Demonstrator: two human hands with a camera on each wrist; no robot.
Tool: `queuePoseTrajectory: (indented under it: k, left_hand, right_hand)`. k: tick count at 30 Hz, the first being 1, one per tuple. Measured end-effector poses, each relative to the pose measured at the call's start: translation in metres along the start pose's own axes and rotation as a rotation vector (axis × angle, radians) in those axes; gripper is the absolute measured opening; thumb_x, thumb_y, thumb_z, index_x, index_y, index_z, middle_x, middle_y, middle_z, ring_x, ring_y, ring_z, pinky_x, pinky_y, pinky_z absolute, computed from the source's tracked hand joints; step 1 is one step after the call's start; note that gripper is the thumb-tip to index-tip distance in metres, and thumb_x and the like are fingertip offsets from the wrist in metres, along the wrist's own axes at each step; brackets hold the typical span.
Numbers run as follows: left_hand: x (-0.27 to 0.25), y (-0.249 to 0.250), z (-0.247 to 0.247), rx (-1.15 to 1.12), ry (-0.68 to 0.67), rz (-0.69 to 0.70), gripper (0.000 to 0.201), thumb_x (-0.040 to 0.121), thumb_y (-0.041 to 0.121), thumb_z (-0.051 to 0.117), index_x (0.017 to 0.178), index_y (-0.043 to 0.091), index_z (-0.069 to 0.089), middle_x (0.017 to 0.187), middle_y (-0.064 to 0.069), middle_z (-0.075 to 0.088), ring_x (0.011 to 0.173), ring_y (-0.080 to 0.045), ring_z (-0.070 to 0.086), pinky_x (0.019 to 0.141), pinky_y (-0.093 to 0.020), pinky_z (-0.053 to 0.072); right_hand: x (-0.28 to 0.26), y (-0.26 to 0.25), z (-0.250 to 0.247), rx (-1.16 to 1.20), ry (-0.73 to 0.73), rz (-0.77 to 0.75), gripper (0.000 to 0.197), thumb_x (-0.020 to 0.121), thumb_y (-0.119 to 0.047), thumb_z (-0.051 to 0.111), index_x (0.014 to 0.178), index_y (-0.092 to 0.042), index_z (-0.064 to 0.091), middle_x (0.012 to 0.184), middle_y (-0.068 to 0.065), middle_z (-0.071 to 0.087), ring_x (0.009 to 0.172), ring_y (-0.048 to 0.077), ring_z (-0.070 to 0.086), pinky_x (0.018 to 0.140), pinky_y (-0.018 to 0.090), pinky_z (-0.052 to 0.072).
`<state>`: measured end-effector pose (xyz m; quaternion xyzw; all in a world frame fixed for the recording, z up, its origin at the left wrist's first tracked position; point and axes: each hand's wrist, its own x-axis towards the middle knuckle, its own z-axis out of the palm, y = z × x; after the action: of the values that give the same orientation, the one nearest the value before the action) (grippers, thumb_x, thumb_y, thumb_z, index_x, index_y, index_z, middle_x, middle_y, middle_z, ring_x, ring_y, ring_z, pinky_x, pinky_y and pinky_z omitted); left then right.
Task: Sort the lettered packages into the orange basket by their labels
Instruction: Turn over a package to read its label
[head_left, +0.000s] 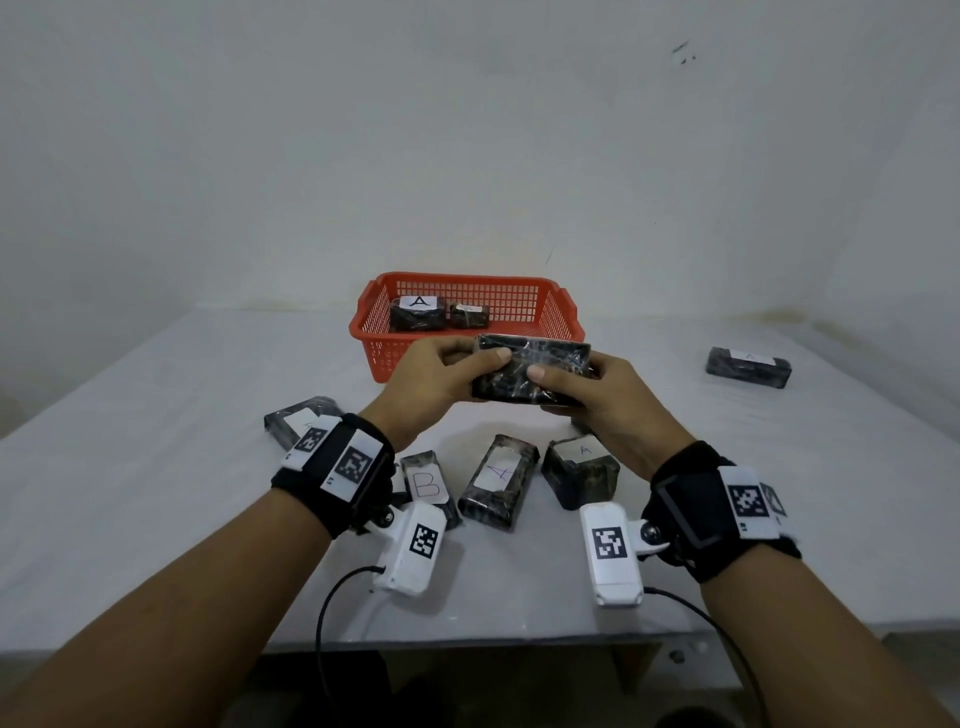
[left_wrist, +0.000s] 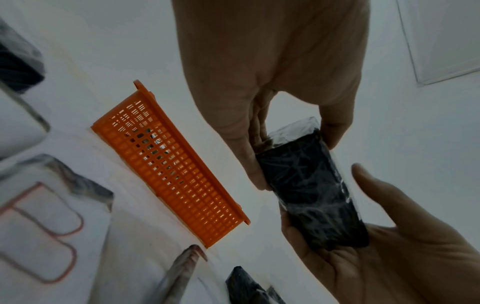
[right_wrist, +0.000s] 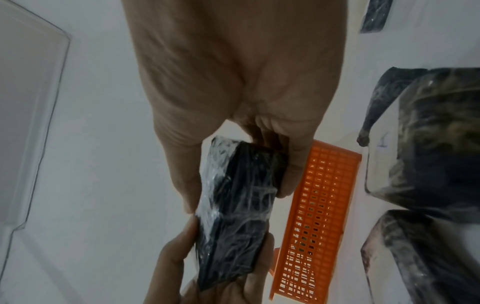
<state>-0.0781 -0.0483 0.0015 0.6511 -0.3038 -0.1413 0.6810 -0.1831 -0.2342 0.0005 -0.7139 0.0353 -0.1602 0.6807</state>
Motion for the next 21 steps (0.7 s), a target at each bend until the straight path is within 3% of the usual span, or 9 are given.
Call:
queuePoseTrajectory:
  k: [5, 9, 13, 18, 21]
  left_hand:
    - [-0.006, -0.002, -0.002, -0.042, -0.019, -0.021, 0.042, 0.092, 0.024, 0.073, 0.12, -0.007, 0.068, 0.121, -0.021, 0.073, 0.113, -0.031, 0.073, 0.103, -0.051, 0.056]
    - [-0.008, -0.005, -0.004, 0.002, -0.024, -0.025, 0.035, 0.093, 0.016, 0.075, 0.121, -0.003, 0.069, 0.119, -0.017, 0.076, 0.112, -0.031, 0.073, 0.103, -0.051, 0.056]
    - [-0.007, -0.004, -0.004, -0.024, -0.041, -0.047, 0.042, 0.089, 0.018, 0.079, 0.124, -0.001, 0.068, 0.121, -0.016, 0.075, 0.115, -0.029, 0.073, 0.106, -0.052, 0.054]
    - [-0.008, -0.005, -0.002, -0.017, -0.073, -0.05, 0.057, 0.077, 0.032, 0.084, 0.124, 0.003, 0.07, 0.122, -0.016, 0.075, 0.118, -0.032, 0.071, 0.108, -0.055, 0.052]
    - [-0.006, -0.007, 0.0, -0.037, -0.064, -0.047, 0.051, 0.084, 0.025, 0.083, 0.124, -0.003, 0.068, 0.122, -0.019, 0.074, 0.117, -0.033, 0.071, 0.108, -0.056, 0.052]
  right_hand:
    - [-0.004, 0.003, 0.0, -0.027, 0.011, -0.021, 0.035, 0.085, -0.015, 0.084, 0.118, -0.011, 0.073, 0.11, 0.005, 0.08, 0.1, 0.018, 0.077, 0.078, 0.019, 0.058]
    - [-0.005, 0.009, 0.001, -0.004, -0.014, -0.029, 0.032, 0.089, -0.016, 0.079, 0.119, -0.01, 0.072, 0.11, 0.007, 0.08, 0.098, 0.018, 0.077, 0.079, 0.021, 0.059]
    - [-0.005, 0.008, 0.001, 0.023, 0.052, -0.041, 0.027, 0.097, -0.019, 0.07, 0.121, -0.004, 0.071, 0.102, 0.007, 0.077, 0.077, 0.005, 0.073, 0.058, 0.012, 0.051]
    - [-0.006, 0.009, -0.005, 0.005, 0.005, -0.003, 0.031, 0.091, -0.017, 0.077, 0.12, -0.01, 0.07, 0.107, 0.006, 0.079, 0.089, 0.013, 0.077, 0.065, 0.015, 0.055]
    - [-0.009, 0.008, -0.008, -0.048, 0.005, -0.021, 0.04, 0.085, -0.01, 0.083, 0.123, -0.011, 0.069, 0.112, 0.004, 0.079, 0.093, 0.009, 0.076, 0.066, 0.013, 0.053]
